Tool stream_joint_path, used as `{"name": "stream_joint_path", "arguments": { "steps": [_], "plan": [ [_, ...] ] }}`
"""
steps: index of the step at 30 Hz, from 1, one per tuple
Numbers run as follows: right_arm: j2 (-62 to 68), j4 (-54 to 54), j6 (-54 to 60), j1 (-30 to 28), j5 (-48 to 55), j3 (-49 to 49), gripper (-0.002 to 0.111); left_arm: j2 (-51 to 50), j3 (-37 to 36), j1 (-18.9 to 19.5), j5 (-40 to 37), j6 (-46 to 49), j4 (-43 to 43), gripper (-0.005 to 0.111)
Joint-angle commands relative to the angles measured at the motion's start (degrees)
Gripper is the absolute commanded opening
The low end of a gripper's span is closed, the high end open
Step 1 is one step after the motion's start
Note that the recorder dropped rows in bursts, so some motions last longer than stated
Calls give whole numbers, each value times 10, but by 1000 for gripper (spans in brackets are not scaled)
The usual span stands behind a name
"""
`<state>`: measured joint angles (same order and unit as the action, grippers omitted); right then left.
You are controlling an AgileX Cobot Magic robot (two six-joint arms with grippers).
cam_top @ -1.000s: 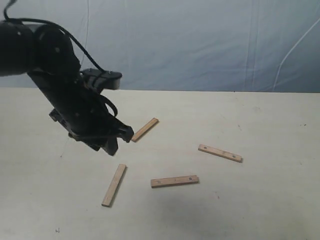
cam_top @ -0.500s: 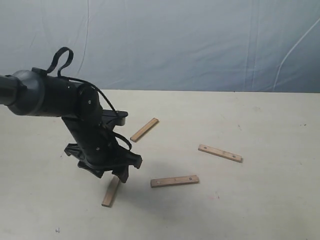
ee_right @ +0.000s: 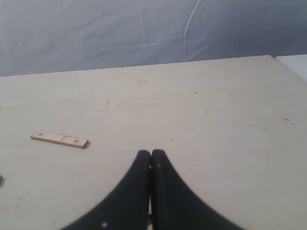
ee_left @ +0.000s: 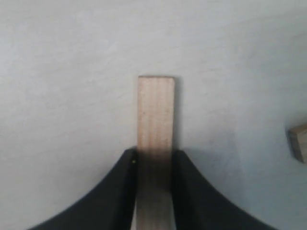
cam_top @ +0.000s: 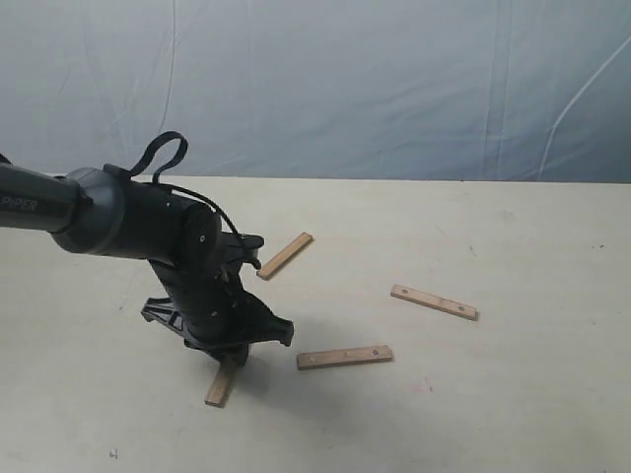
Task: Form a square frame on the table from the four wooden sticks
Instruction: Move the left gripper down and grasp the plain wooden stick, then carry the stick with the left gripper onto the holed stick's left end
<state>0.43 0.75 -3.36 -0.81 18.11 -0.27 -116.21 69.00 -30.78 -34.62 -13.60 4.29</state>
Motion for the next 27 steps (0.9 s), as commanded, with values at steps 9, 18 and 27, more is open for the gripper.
{"name": "stream_joint_path", "arguments": {
  "steps": [9,18,27],
  "plan": [
    [-4,0,1,-3,-6,3,-1,3,58,-36,77,-64,133,0],
    [-4,-1,1,-3,-6,3,-1,3,71,-61,99,-216,10,0],
    [-4,-1,1,-3,-6,3,-1,-28,71,-81,118,-274,-25,0]
  ]
}}
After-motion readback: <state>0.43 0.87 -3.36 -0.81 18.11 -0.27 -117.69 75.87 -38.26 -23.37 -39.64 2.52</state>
